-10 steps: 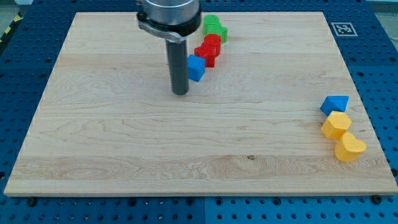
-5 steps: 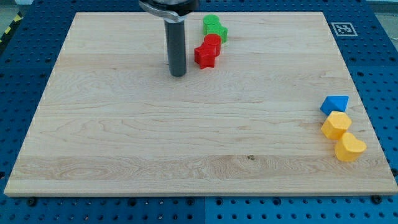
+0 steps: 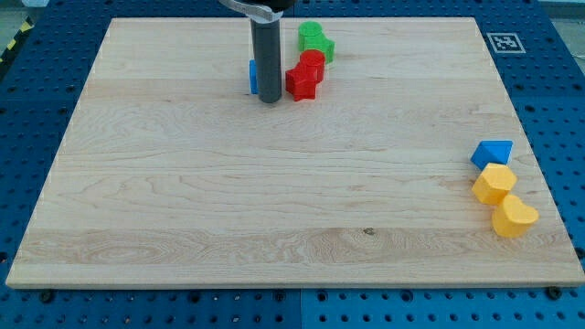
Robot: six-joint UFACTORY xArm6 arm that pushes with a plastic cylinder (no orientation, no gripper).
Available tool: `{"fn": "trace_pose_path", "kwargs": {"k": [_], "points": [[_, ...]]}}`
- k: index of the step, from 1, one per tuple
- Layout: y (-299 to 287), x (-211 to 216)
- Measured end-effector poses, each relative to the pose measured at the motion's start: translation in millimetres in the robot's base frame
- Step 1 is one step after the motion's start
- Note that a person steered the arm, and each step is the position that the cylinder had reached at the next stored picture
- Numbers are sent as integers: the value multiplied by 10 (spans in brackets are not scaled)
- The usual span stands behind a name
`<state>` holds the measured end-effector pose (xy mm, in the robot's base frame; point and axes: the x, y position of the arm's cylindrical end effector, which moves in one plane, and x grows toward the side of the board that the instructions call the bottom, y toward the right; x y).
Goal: Push the blue cube slightly up
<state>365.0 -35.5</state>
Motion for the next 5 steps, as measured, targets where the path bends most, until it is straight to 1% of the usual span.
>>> {"fn": "trace_pose_path", "kwargs": {"k": [1,2,4,5], "points": [[0,-77],[0,-250],[0,-850],[0,-1039]]}}
